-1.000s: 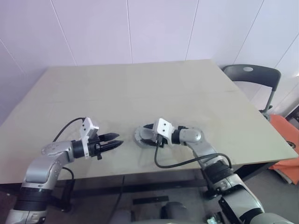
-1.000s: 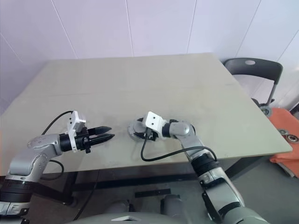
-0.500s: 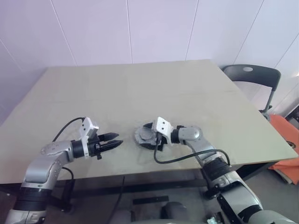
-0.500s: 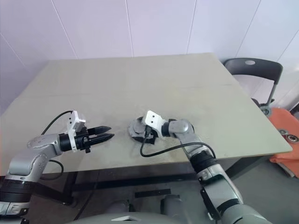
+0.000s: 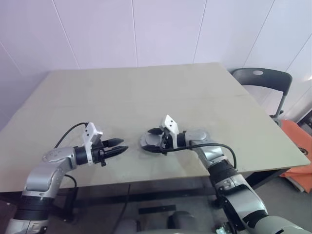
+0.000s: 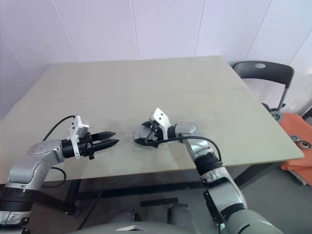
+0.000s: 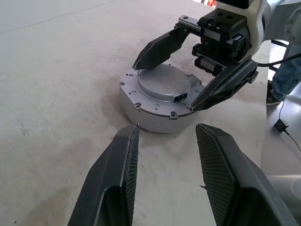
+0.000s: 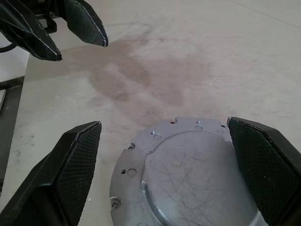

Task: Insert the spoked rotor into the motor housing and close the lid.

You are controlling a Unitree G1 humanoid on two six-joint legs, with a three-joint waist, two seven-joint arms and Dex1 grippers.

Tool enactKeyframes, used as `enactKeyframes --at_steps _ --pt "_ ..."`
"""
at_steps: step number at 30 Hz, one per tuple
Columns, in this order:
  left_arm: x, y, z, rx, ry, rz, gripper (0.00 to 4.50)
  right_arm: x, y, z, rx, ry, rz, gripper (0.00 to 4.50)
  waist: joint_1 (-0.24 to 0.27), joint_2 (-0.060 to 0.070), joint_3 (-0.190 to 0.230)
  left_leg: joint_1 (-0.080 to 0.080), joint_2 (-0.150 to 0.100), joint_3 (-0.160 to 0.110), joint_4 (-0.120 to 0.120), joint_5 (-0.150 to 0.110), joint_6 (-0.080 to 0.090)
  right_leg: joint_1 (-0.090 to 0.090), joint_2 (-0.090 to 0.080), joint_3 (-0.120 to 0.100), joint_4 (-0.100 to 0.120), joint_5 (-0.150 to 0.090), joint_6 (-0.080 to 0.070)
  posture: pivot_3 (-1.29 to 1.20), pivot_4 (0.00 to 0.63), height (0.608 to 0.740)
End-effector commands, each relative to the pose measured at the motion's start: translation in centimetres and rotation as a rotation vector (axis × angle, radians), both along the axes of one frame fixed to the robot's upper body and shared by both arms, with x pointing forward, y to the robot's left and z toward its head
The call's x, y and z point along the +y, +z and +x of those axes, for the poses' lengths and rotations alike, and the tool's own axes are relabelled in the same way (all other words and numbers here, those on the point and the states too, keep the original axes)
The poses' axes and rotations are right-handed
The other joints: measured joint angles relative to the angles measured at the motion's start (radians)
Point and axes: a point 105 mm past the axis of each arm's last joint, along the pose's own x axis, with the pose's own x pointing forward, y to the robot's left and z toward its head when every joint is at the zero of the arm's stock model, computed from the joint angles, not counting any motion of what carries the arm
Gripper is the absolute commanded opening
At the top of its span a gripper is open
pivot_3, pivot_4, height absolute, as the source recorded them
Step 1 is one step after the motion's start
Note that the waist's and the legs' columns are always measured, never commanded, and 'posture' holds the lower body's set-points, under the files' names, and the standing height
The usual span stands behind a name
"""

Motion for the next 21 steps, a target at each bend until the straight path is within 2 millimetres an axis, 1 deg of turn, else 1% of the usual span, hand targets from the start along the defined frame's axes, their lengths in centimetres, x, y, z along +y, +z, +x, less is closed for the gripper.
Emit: enactKeyframes --at_steps 1,5,9,15,21 --pt "0.4 1.4 0.3 -0.056 0.009 0.0 2.07 0.5 1.4 0.5 -0.042 -0.008 0.058 4.48 0.0 0.0 0.0 0.0 0.0 0.0 0.0 0.0 0.0 0.0 0.0 0.0 0.0 0.0 0.0 0.0 0.0 0.74" --pt "0.3 1.3 0.3 -0.055 0.008 -0.002 2.07 0.9 3.3 0.7 -0.14 0.002 0.111 4.48 0.0 0.0 0.0 -0.003 0.0 0.0 0.0 0.0 0.0 -0.003 0.0 0.0 0.0 0.0 0.0 0.0 0.0 0.74" --pt "0.3 1.1 0.4 -0.052 0.006 -0.005 2.07 0.8 3.9 0.0 -0.159 0.045 0.129 4.48 0.001 0.0 0.0 -0.004 0.0 0.0 0.0 0.0 0.0 -0.003 -0.001 0.0 0.0 0.0 0.0 0.0 0.0 0.74" --pt "0.1 1.1 0.4 -0.052 0.003 -0.007 2.07 0.3 3.4 0.2 -0.153 0.036 0.104 4.48 0.001 0.0 0.0 -0.004 0.0 0.0 0.0 0.0 0.0 -0.003 -0.001 0.0 0.0 0.0 0.0 0.0 0.0 0.74" --pt "0.1 1.2 0.5 -0.052 0.003 -0.007 2.07 -0.9 1.4 0.4 -0.143 0.025 0.019 4.48 0.001 0.0 0.0 -0.004 0.0 0.0 0.0 0.0 0.0 -0.003 -0.001 0.0 0.0 0.0 0.0 0.0 0.0 0.74"
